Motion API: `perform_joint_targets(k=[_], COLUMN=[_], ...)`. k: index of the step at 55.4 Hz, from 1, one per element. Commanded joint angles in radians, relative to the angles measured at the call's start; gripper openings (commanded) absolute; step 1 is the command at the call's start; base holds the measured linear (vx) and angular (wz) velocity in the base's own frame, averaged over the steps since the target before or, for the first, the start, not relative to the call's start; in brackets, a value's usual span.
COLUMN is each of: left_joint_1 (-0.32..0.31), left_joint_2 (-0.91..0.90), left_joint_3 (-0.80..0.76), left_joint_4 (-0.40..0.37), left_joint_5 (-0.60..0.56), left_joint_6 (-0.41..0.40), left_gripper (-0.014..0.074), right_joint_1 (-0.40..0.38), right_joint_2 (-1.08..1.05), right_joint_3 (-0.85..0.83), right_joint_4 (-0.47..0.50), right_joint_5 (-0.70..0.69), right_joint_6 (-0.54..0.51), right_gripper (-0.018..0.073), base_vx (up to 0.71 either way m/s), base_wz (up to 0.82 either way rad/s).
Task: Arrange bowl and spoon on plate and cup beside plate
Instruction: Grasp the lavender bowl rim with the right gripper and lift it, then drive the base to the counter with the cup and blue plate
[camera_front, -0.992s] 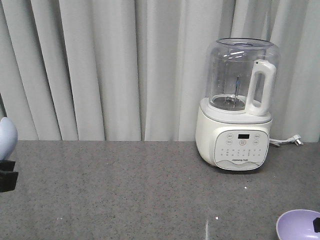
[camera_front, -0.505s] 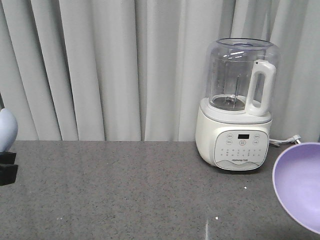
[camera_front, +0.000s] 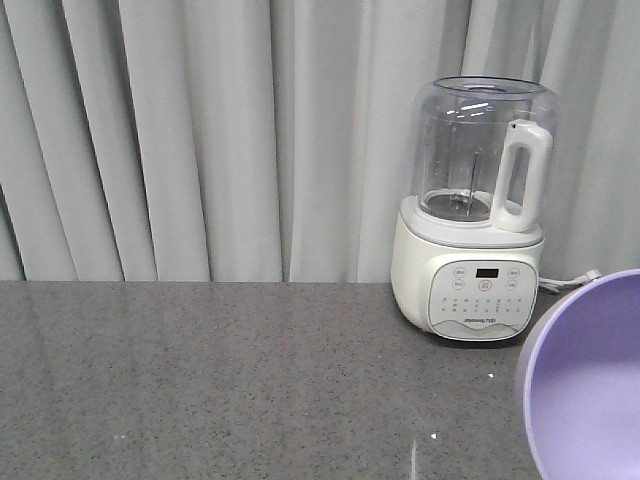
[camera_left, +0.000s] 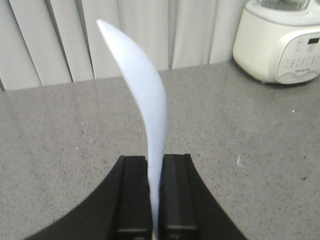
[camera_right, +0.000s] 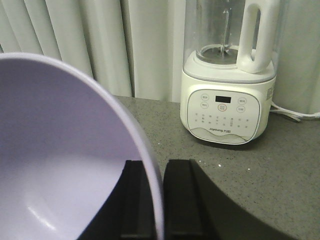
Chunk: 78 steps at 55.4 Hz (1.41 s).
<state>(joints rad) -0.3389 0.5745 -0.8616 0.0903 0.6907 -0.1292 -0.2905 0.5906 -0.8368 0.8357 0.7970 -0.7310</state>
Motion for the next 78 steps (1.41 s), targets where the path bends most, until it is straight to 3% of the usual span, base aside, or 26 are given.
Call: perform_joint_targets(k=[1,50,78], left_joint_1=[-0.006,-0.006,-0.006], left_joint_2=[-0.047,-0.088,-0.088], left_joint_3=[0.009,0.029,0.029], left_joint_4=[0.005,0.004,0.004], left_joint_5=[-0.132,-0.108,-0.108], left_joint_6=[-0.002,-0.003,-0.003], left_gripper=[-0.0006,-0.0006,-0.0006], right_joint_1=[-0.005,-0.005,-0.005], right_joint_2=[-0.001,-0.001,-0.001], right_joint_3=[-0.024,-0.024,-0.024], right_joint_4=[0.057,0.06,0.06], right_joint_5=[-0.066,-0.068,-0.068], right_joint_6=[-0.008,-0.008,-0.005], right_gripper=[-0.0009,-0.0008,-0.0008], base_vx=[0.0,-0.01,-0.1], base_wz=[0.0,-0.02,-0.46])
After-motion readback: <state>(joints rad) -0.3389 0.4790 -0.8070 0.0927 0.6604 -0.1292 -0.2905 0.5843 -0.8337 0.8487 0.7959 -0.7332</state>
